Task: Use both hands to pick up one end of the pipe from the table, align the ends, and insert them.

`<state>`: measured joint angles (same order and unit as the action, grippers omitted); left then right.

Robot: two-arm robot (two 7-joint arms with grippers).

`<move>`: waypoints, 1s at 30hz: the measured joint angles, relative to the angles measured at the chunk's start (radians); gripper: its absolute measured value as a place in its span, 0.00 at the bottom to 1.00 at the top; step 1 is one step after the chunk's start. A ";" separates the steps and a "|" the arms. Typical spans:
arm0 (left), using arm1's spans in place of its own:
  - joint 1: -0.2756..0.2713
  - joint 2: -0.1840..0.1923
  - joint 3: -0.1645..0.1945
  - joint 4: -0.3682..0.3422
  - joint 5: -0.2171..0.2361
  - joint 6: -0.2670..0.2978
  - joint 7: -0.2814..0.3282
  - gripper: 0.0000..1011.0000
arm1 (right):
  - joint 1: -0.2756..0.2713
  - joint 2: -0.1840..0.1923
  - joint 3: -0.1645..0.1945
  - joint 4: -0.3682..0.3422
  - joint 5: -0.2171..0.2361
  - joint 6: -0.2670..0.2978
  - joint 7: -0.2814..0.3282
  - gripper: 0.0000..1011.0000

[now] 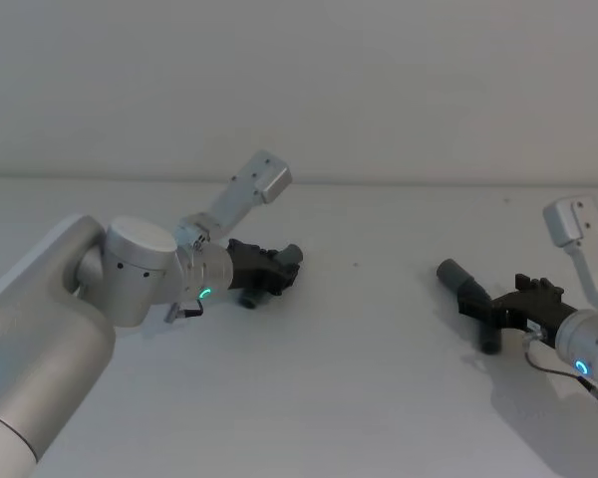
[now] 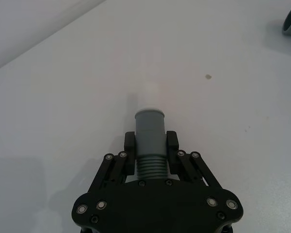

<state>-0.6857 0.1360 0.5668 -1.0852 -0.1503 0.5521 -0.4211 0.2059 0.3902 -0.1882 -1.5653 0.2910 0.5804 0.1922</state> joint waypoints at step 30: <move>0.000 0.000 0.000 0.000 0.000 0.000 0.000 0.35 | 0.006 -0.024 0.011 0.009 -0.021 0.041 -0.001 0.99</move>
<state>-0.6857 0.1360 0.5667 -1.0852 -0.1503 0.5521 -0.4211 0.2121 0.3658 -0.1777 -1.5566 0.2705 0.6216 0.1914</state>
